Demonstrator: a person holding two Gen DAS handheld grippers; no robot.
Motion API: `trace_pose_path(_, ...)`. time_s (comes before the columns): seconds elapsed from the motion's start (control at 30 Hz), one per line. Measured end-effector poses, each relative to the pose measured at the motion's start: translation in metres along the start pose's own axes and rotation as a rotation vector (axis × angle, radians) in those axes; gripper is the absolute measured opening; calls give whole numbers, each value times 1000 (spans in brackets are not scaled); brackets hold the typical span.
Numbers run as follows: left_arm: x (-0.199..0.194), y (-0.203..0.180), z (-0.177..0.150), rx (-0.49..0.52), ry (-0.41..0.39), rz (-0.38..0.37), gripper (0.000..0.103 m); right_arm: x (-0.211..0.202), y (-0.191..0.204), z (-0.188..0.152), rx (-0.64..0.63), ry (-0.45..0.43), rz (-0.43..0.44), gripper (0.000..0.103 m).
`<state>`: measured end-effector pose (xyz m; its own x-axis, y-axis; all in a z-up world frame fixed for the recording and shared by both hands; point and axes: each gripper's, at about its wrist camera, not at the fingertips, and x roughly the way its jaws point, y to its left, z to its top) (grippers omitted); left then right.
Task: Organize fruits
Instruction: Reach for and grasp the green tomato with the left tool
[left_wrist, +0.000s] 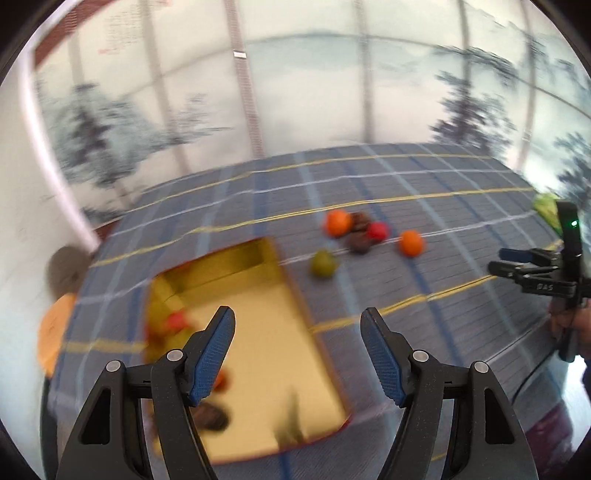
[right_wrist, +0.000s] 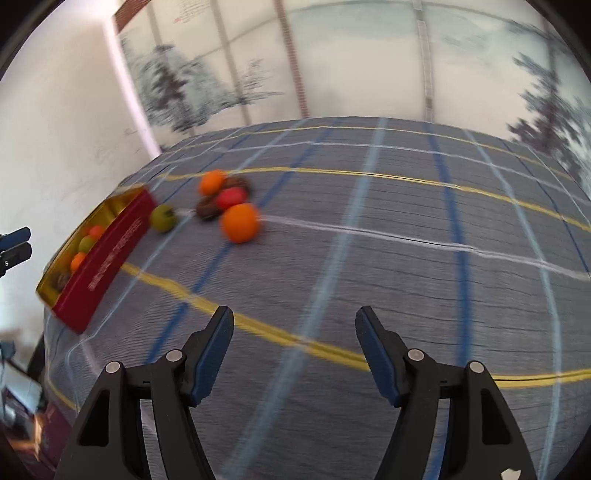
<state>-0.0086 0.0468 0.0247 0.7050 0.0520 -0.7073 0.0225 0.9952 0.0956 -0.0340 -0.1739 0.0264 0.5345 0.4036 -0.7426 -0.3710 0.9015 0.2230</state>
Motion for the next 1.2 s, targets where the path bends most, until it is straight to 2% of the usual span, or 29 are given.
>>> trace_pose_path(0.1, 36, -18, 32, 120, 38, -67, 71, -3, -15, -3, 55, -17, 39, 68)
trace_pose_path(0.2, 78, -31, 53, 230, 123, -126, 71, -5, -8, -5, 19, -39, 60, 71)
trace_pose_path(0.3, 114, -38, 65, 305, 195, -134, 71, -6, 3, -8, -33, -35, 69, 71)
trace_pose_path(0.37, 135, -40, 70, 349, 226, -117, 71, -8, 2, -8, -35, -48, 89, 72)
trace_pose_path(0.43, 150, -38, 74, 373, 256, -139, 71, -11, -1, -9, -21, -66, 100, 74)
trace_pose_path(0.73, 185, -35, 58, 440, 335, -154, 70, -15, -4, -8, -10, -84, 145, 77)
trace_pose_path(0.83, 192, -25, 55, 378, 345, -189, 46, -15, -5, -7, -6, -86, 149, 78)
trace_pose_path(0.87, 192, -24, 56, 369, 339, -165, 37, -15, -4, -7, -5, -86, 149, 79)
trace_pose_path(1.0, 184, -24, 54, 275, 337, -121, 36, -13, -4, -6, -2, -75, 144, 81)
trace_pose_path(1.07, 168, -25, 53, 191, 301, -109, 36, -12, -4, -6, 0, -68, 138, 81)
trace_pose_path(1.13, 141, -25, 51, 79, 257, -142, 36, -8, -3, -2, -4, -44, 142, 81)
trace_pose_path(1.2, 118, -29, 46, 10, 229, -148, 37, -4, 1, 4, -24, -28, 158, 81)
